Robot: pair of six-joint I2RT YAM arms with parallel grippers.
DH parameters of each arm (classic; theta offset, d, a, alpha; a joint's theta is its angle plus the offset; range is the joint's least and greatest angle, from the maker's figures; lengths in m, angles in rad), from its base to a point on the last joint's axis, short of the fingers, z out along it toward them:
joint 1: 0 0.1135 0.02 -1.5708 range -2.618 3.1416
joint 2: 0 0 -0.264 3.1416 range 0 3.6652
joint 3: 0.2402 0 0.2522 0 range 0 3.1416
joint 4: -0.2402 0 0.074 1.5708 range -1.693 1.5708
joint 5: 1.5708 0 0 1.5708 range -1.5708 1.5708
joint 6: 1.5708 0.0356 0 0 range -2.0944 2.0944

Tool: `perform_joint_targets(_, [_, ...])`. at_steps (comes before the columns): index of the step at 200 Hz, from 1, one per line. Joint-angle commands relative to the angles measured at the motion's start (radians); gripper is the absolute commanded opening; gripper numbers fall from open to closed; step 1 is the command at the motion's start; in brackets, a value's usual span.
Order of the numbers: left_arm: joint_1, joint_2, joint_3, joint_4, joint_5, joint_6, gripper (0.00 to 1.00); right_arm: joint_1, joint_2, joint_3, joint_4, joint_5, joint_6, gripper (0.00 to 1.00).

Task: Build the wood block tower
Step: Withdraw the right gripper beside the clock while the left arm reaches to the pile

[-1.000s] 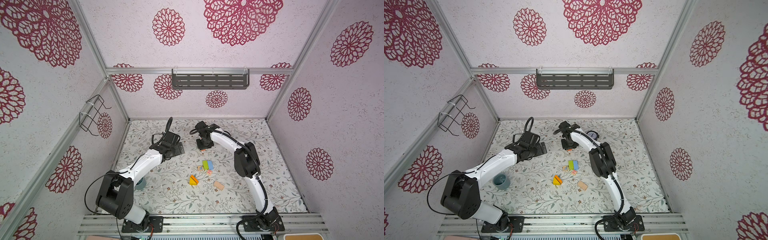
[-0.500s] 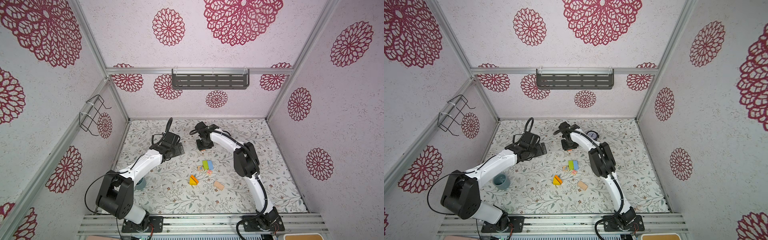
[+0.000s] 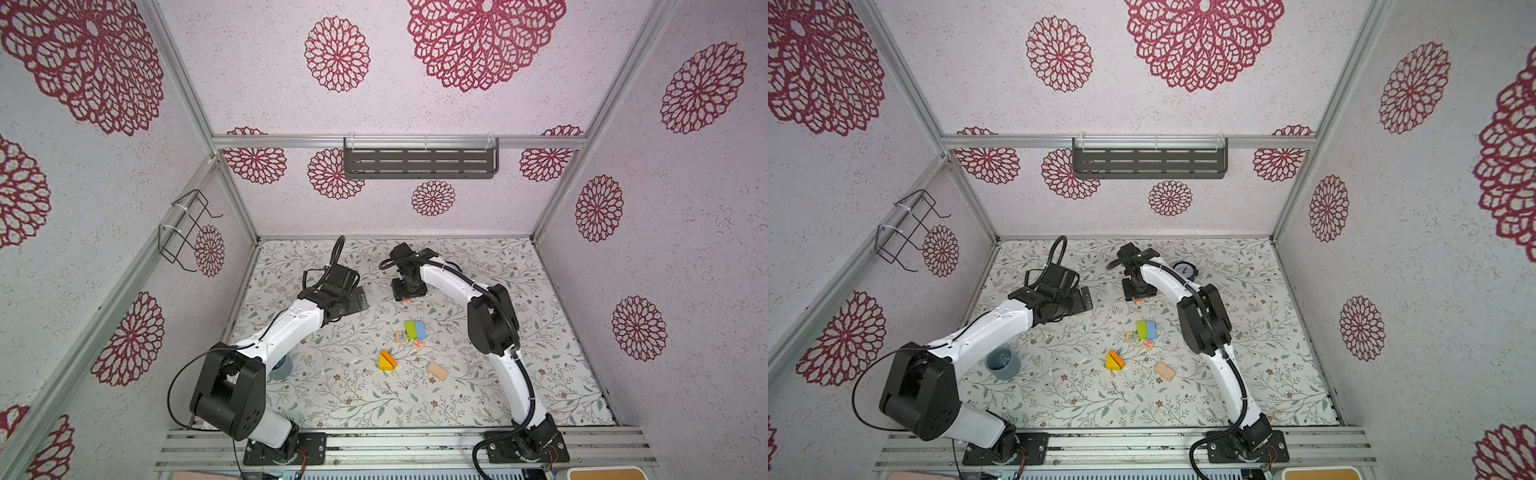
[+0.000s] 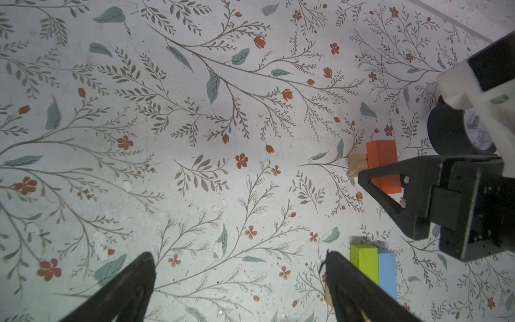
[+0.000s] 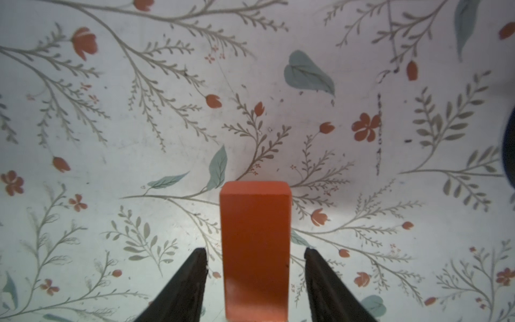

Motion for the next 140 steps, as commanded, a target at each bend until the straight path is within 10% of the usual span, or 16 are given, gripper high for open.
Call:
perform_joint_targets(1, [-0.021, -0.051, 0.036, -0.029, 0.004, 0.017, 0.97, -0.010, -0.176, -0.044, 0.028, 0.006, -0.002, 0.61])
perform_joint_targets(74, [-0.222, 0.156, 0.256, -0.170, -0.016, 0.039, 0.51, -0.134, -0.640, -0.639, 0.309, -0.026, 0.050, 0.62])
perform_joint_targets(140, [-0.327, 0.393, 0.435, -0.177, -0.008, -0.015, 0.55, -0.329, -0.905, -1.047, 0.478, -0.152, 0.072, 0.67])
